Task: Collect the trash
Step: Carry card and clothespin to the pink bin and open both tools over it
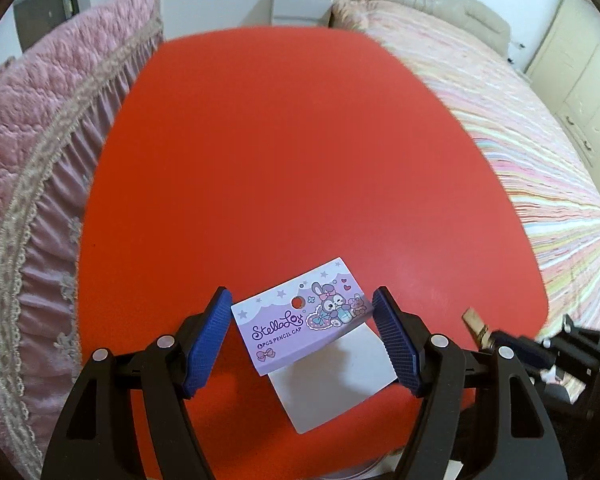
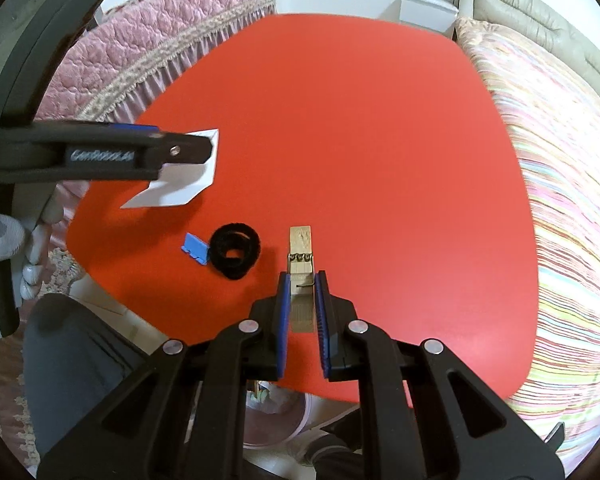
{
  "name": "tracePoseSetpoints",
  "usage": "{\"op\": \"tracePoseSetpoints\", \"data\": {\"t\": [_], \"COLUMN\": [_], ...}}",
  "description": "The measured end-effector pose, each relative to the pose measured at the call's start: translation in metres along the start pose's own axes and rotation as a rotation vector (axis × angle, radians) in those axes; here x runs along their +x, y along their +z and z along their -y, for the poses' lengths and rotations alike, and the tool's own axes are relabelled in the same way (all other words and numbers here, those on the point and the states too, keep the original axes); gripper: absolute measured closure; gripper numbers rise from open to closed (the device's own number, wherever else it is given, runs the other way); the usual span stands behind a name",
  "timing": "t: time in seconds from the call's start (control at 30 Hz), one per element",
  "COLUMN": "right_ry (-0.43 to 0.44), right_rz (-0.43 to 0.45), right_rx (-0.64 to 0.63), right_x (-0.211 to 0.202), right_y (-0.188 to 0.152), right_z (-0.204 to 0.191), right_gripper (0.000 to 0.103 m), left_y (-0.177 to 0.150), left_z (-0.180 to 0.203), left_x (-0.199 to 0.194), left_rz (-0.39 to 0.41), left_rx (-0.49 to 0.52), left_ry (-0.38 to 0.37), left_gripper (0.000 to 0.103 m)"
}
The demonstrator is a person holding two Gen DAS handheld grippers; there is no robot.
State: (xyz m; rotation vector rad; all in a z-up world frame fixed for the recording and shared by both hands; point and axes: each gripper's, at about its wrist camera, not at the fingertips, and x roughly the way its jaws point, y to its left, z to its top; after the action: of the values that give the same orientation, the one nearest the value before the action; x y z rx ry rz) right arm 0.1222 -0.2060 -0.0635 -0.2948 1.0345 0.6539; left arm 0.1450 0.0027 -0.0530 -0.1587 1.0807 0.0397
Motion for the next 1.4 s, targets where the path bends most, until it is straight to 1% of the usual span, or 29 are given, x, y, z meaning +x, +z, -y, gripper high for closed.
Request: {"op": "tracePoseSetpoints", "data": {"t": [0.1,0.2,0.37,0.47,0.57,0.63,0.7,0.93,1.13,1.23,1.4], "right_ry": [0.008,0.014,0.038,0.057,0.075,0.08,0.089,0.116,0.148,0.16,0.174], "right_rz": [0.021,0.046,0.083,0.104,0.119,0.129,0.133,0.115,0.082,0.067,0.055], "right_rx": [-0.005,-0.016,-0.039,-0.052,-0.058,-0.061,-0.061,-0.077,-0.085,-0.082,-0.085], "right_x": [-0.017,-0.031,-0.061,-0.078,-0.092,-0.103,-0.108,-0.12,-0.117,-0.112,-0.108], "right_y": [-0.002,-0.006,-0.022,-0.033,-0.043,-0.052,-0.057,-0.082,-0.104,-0.109,-0.111], "right_z": [0.005,-0.001,-0.01,-0.016,-0.019,-0.021,-0.022,-0.031,-0.039,-0.041,-0.043], "right_gripper": [0.091,0.091,0.091,0.091,0.091,0.091,0.091,0.091,0.091,0.091,0.091], "left_y": [-0.011,-0.025,-0.049,-0.069,-0.084,-0.096,-0.106,-0.141,-0.168,-0.176,-0.179], "left_z": [-0.002,0.003,0.008,0.013,0.016,0.019,0.022,0.034,0.042,0.043,0.043], "left_x": [-0.022,-0.047,-0.078,-0.098,-0.109,-0.116,-0.119,-0.126,-0.124,-0.119,-0.116], "left_rz": [0.035,0.075,0.13,0.158,0.174,0.181,0.188,0.169,0.133,0.115,0.103], "left_rx": [0.028,0.058,0.098,0.118,0.132,0.14,0.149,0.185,0.211,0.217,0.221], "left_ry": [-0.004,-0.016,-0.033,-0.05,-0.059,-0.082,-0.083,-0.106,-0.133,-0.134,-0.132], "left_gripper": [0.033,0.033,0.033,0.033,0.033,0.033,0.033,0.033,0.033,0.033,0.033]}}
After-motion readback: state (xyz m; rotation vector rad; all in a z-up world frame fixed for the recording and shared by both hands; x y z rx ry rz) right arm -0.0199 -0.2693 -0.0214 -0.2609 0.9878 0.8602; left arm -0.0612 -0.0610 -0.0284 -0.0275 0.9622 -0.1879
